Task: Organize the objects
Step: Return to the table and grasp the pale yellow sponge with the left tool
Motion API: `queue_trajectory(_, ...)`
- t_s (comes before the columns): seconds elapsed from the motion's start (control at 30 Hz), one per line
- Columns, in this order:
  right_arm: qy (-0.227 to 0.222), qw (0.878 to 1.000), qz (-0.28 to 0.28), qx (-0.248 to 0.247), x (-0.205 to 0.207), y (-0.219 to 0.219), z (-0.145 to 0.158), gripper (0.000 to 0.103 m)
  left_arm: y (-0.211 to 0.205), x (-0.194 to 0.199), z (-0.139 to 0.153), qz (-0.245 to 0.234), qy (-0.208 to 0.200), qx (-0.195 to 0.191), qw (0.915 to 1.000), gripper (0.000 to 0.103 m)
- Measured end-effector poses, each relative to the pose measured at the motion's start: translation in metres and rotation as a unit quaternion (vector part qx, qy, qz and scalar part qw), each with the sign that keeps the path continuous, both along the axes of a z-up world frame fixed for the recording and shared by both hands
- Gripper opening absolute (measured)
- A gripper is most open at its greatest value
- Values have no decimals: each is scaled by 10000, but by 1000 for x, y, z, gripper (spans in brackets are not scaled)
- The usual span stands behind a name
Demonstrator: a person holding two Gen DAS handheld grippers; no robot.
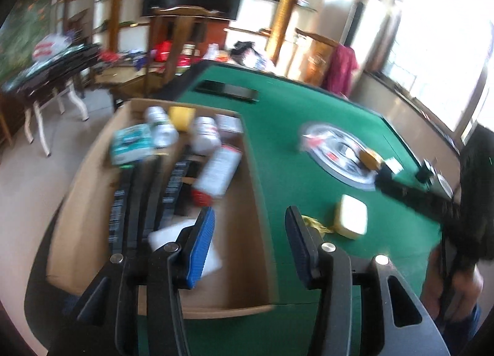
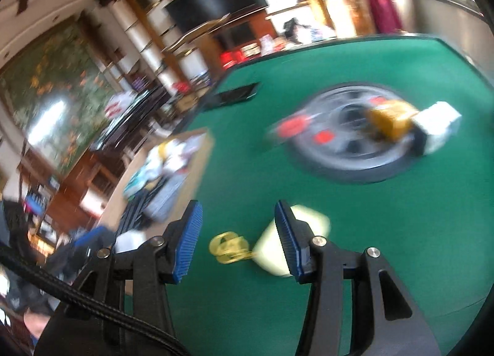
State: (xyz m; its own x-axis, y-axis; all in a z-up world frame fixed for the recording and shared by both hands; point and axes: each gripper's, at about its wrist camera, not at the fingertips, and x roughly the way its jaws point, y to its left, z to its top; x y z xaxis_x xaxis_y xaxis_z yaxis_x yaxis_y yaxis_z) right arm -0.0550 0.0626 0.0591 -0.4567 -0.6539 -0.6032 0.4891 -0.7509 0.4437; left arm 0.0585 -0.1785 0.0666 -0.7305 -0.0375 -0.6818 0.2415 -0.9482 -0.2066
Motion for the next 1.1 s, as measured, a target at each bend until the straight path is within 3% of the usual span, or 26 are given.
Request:
queue_trajectory(0.07, 38, 9994, -356, -16, -14, 28, 0, 52, 26, -14, -1, -272, -99, -99, 9995, 46)
queue_trajectory(0.17, 121, 9963, -855, -44, -28, 67, -7, 52, 63, -36, -6, -658, -245, -262, 9972, 64)
queue_trajectory(0.33, -463, 9903, -1170, -594, -49, 103, -21, 52, 112, -76, -22, -1057, -604, -652, 9904, 65)
queue_trajectory(0.67, -476, 9861, -1384, -781, -51, 115, -18, 52, 146, -114, -53, -1182, -1013, -945, 9833, 67)
queue_trajectory(0.8, -483, 9840, -1497, -832, -55, 119, -20, 52, 151, -123, -64, -1234, -1025, -873, 9832, 63)
queue_trajectory(0.9, -335, 9853, -1524, -701, -60, 119, -16, 52, 144, -124, -66, -1132, -936, -864, 9854, 41)
queue_trajectory(1.1, -57, 9906, -1316, -379, -92, 113, 5, 55, 109, -125, -67, -792, -639, -209, 9946, 41)
